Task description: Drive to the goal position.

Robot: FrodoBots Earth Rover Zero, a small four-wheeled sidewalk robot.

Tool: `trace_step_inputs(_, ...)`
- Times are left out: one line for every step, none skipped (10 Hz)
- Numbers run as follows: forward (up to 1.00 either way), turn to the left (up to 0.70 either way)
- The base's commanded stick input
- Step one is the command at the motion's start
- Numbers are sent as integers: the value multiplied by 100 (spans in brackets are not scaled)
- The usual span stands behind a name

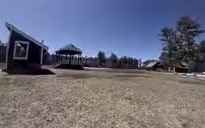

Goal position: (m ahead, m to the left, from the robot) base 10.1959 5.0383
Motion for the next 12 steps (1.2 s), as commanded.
trace_step_inputs(70,0)
trace_step_inputs(70,0)
trace_step_inputs(70,0)
trace_step_inputs(70,0)
trace_step_inputs(70,0)
trace_step_inputs(70,0)
trace_step_inputs(70,0)
trace_step_inputs(70,1)
trace_step_inputs(70,6)
trace_step_inputs(70,11)
trace_step_inputs(70,17)
trace_step_inputs(70,22)
